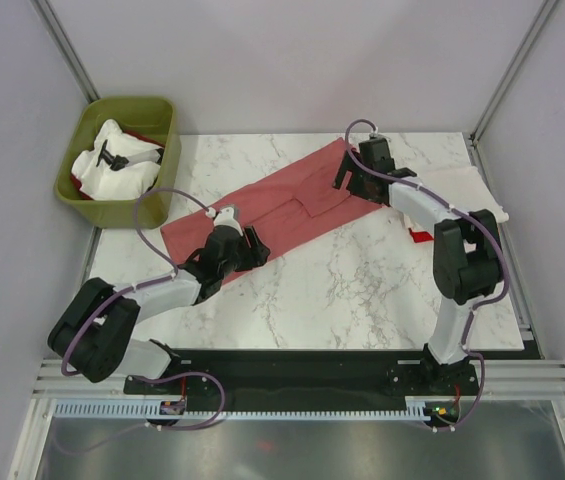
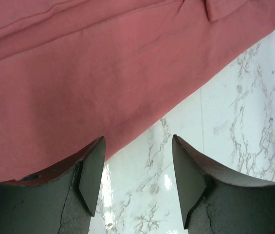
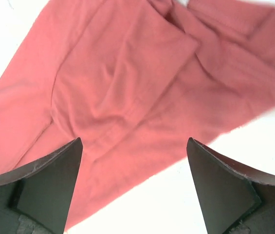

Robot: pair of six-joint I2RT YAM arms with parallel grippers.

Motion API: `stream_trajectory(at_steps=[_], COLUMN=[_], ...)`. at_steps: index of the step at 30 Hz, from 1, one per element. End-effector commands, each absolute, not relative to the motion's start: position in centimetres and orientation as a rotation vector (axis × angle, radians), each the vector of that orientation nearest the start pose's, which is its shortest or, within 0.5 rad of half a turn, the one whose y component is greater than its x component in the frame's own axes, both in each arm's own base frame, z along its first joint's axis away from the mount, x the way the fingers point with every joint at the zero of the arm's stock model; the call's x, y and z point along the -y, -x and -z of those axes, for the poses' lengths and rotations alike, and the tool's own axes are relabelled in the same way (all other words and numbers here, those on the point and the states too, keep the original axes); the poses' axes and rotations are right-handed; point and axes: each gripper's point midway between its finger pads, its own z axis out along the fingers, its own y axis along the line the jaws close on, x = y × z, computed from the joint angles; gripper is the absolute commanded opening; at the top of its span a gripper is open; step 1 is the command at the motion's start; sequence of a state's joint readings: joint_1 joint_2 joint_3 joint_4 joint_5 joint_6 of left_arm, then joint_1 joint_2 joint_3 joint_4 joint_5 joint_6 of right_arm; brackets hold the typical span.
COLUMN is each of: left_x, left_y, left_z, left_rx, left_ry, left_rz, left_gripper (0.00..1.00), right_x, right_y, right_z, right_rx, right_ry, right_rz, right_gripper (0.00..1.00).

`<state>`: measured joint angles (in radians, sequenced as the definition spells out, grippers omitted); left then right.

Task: Fold and stack the t-shirts
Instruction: Fold the tshirt

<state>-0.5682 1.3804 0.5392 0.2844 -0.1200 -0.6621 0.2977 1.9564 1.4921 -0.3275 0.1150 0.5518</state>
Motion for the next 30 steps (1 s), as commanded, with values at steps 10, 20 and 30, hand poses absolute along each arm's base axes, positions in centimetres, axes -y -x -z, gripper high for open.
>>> stream_trajectory(at_steps=[10, 20, 30], left_x=[20.1, 17.6, 16.6], left_y=[-31.1, -31.5, -30.8], left_z=[-7.1, -6.6, -8.1], left_rx=[-2.167, -2.162, -2.080], left_ry=[0.145, 0.295, 0.308], left_rz=[0.528, 0.391, 0.419], left_gripper=[0.65, 0.65, 0.65], right_x=[-15.8, -15.0, -16.1], right_y=[-45.3, -48.1, -56.5], right_z=[-5.4, -1.5, -0.4], right_rx=[-2.311, -2.343, -2.382], right_ry=[-0.596, -0.639, -0.578], right_rz=[-0.464, -0.403, -0.351], right_gripper=[0.51, 0.24, 0.50])
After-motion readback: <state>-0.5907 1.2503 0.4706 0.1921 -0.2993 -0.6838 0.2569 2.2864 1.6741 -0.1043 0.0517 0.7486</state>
